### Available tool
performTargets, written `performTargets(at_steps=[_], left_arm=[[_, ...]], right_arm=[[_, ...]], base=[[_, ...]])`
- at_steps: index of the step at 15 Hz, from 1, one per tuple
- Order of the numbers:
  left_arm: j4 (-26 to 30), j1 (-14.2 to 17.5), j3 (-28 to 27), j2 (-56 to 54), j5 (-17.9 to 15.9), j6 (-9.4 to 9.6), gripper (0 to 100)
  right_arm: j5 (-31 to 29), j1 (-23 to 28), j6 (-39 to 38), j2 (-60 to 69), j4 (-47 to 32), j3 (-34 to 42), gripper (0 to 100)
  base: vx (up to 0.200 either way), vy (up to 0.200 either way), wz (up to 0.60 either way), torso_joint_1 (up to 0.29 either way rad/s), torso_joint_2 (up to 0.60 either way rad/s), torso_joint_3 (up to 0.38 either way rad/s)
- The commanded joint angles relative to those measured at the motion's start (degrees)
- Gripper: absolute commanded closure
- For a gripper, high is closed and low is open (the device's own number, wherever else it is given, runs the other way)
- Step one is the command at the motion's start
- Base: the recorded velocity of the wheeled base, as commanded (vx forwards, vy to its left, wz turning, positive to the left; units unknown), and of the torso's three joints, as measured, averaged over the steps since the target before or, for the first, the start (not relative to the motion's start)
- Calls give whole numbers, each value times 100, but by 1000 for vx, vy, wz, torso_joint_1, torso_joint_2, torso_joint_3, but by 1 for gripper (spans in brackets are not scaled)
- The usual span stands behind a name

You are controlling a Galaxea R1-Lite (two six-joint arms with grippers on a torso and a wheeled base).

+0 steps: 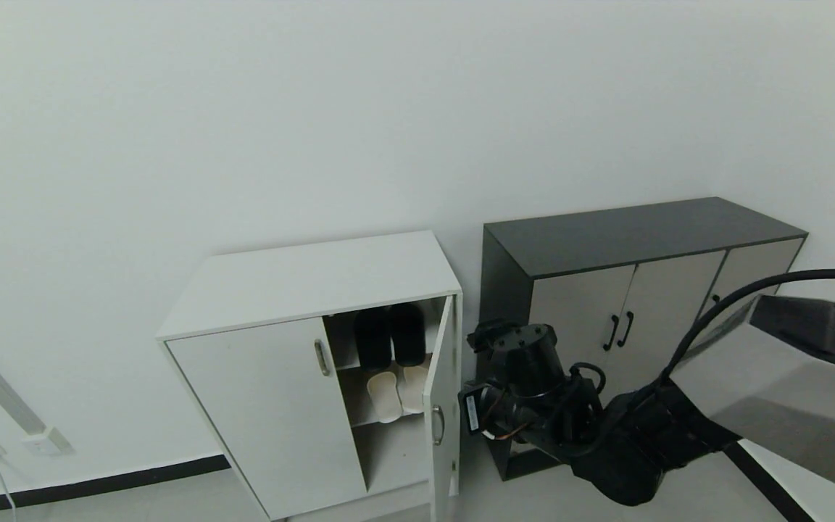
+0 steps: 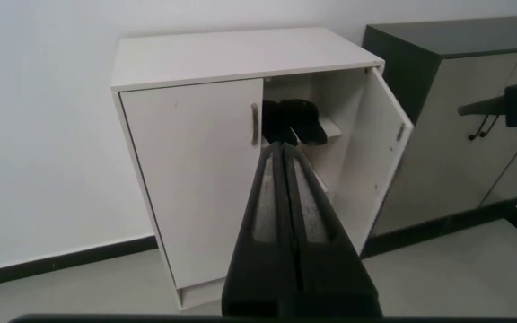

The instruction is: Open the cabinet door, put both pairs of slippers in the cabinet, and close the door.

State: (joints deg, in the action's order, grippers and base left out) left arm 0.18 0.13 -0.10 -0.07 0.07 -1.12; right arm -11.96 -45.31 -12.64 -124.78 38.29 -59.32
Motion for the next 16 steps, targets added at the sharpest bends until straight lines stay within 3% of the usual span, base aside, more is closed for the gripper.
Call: performTargets(at_steps=[1,10,16], left_arm=[[-1,4,1,7,1,-2,100],[-1,4,1,7,1,7,100],[-1,4,1,7,1,7,100]], right_arm=[[1,-101,-10,358,-23,105,100],[-17,-232,174,578,3,448,100],[238,-250,183,648,21,667,100]], base=[[0,0,0,0,0,0],[0,0,0,0,0,0],[0,0,600,3,5,3]])
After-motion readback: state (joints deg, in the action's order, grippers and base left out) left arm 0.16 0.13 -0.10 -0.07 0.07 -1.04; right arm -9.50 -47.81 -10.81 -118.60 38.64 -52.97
